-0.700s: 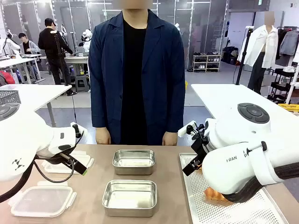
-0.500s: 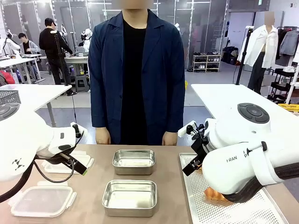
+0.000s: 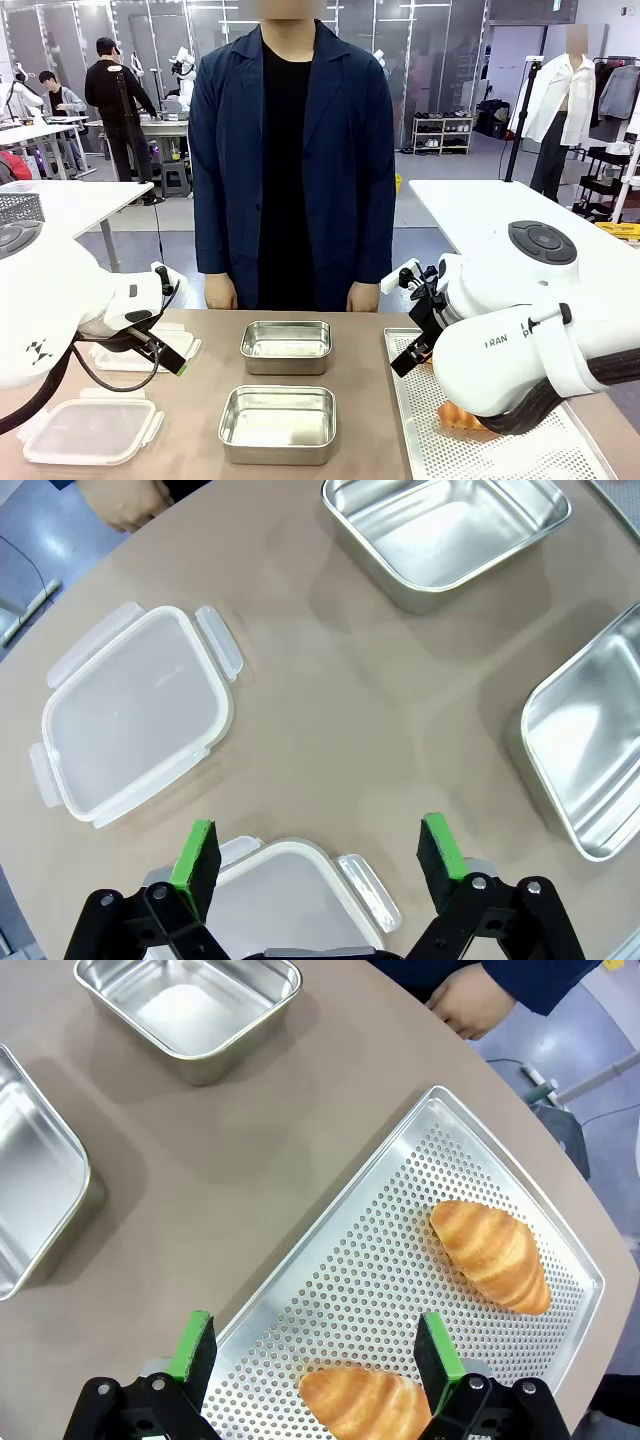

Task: Place the bread into the airtight container.
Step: Pick up a Butter Roll and place it into an empty Airtight Container.

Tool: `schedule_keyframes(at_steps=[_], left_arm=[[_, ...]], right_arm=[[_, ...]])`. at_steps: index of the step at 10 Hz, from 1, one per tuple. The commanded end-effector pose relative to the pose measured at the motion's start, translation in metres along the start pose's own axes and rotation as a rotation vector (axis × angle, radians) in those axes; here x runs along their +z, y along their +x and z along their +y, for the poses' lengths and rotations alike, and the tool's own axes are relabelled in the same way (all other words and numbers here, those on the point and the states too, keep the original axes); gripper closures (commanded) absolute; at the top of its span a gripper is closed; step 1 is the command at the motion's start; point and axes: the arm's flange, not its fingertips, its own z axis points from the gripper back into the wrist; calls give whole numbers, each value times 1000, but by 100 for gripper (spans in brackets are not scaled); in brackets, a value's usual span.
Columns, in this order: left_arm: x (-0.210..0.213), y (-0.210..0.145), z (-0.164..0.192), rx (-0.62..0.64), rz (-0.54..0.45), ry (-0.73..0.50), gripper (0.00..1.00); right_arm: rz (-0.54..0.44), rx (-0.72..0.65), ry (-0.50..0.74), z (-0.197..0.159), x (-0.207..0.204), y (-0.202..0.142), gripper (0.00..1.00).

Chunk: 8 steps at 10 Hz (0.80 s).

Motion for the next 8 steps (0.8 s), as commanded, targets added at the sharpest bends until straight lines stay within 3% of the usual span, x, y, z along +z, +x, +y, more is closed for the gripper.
schedule_keyframes(at_steps=[1,3,4,6,8], left_arm=[[0,0,0,0,0,0,0],[0,0,0,0,0,0,0],[15,13,8,-26,114,-8,0],[75,39,35,-7,71,-35,0],[168,47,62,-10,22,-125,0]], right_arm=[[0,-3,1,0,0,0,0],[0,0,0,0,0,0,0],[-1,8,59,-16,20,11,0],[-21,19,50,-52,75,36,0],[-29,27,65,-97,155,42,0]])
